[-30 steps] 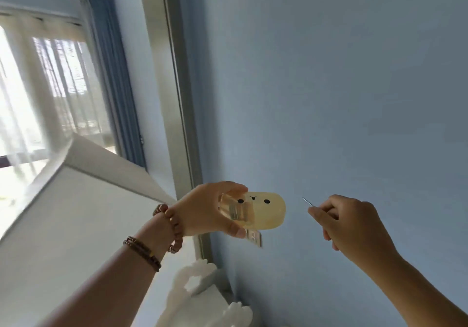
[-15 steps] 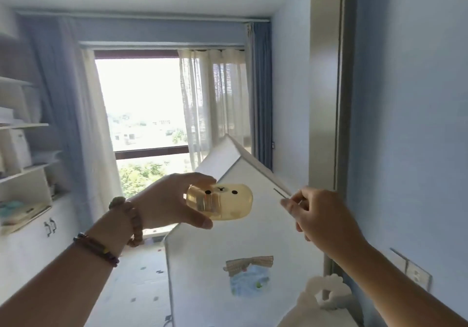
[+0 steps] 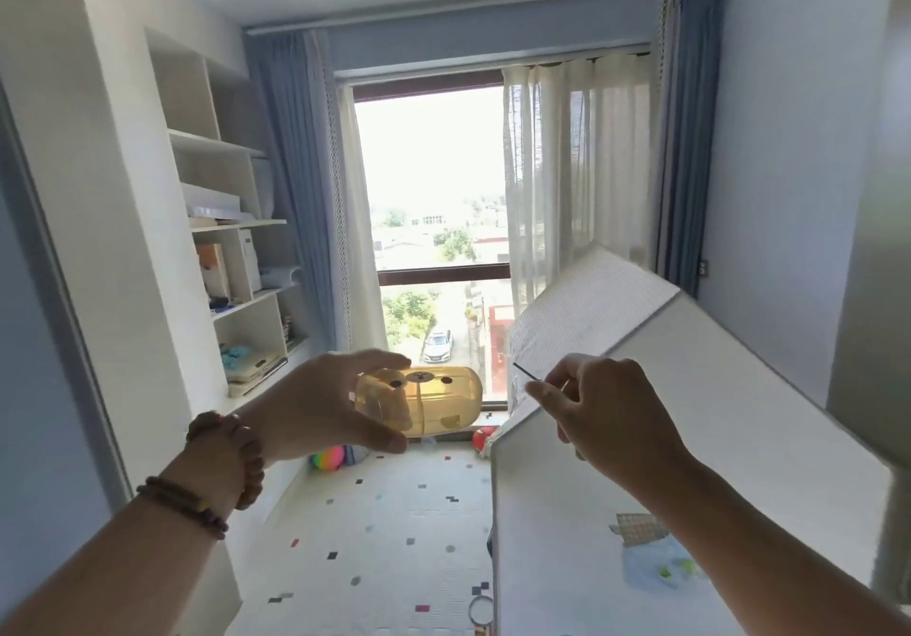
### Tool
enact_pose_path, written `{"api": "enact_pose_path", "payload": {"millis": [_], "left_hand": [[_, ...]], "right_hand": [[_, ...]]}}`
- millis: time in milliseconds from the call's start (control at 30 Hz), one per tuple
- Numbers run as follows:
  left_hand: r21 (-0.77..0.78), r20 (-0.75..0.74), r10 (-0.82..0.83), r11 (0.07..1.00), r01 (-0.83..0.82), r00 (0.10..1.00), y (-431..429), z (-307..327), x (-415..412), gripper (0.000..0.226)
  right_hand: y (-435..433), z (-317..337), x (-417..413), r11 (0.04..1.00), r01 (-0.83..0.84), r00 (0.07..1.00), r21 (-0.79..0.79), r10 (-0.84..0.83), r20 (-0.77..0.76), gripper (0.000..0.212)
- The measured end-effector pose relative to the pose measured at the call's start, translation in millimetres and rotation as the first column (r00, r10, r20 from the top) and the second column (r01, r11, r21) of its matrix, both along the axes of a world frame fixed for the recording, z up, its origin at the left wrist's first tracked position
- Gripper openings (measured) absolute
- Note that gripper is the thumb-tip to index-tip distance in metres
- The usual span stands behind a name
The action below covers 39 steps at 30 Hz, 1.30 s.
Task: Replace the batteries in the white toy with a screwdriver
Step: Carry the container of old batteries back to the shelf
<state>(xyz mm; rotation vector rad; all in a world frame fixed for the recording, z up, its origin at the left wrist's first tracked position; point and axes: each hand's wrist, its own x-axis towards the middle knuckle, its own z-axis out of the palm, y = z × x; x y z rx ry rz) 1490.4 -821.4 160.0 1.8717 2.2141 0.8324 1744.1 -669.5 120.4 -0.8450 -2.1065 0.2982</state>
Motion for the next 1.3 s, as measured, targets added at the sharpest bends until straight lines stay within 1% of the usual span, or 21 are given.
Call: {"api": "enact_pose_path", "payload": {"millis": [200,467,567,700,800,1000,1133,1300], "left_hand": [[-0.007,0.051,0.035,0.999,-0.034,0.998,28,-14,-78,0.081],[-0.031,0.073,0.106,0.994,-0.104,0.992,109,-23,-204,0.083],[0.004,0.095,0.118,0.993,-0.119,0.988,139,-22,-247,0.084],[-0.018,0.113,0.127,0.992,-0.126,0.985,174,-27,-305,0.085],[-0.03,0.096,0.128,0.992,-0.125,0.987,201,-32,-353,0.085],[-0.018,0.158,0.093,0.996,-0.091,0.983,266,-46,-463,0.075],[-0.019,0.182,0.063,0.998,-0.06,0.981,317,-52,-548,0.083],[-0.015,0.231,0.015,1.0,-0.012,0.973,381,-51,-643,0.085]], "right_hand": [[45,-17,-88,0.999,-0.039,0.997,-0.027,0.041,0.059,0.023],[155,-27,-232,0.996,-0.089,0.995,0.006,0.088,0.049,0.024],[195,-25,-280,0.995,-0.101,0.994,0.017,0.1,0.04,0.023],[237,-29,-338,0.992,-0.128,0.991,-0.004,0.128,0.04,0.021],[267,-37,-386,0.991,-0.133,0.989,-0.03,0.135,0.061,0.021],[326,-55,-494,0.989,-0.131,0.989,-0.069,0.135,0.056,0.021],[370,-60,-573,0.99,-0.106,0.993,-0.096,0.111,0.046,0.021],[425,-62,-663,0.985,-0.068,0.996,-0.156,0.077,0.047,0.021]]}}
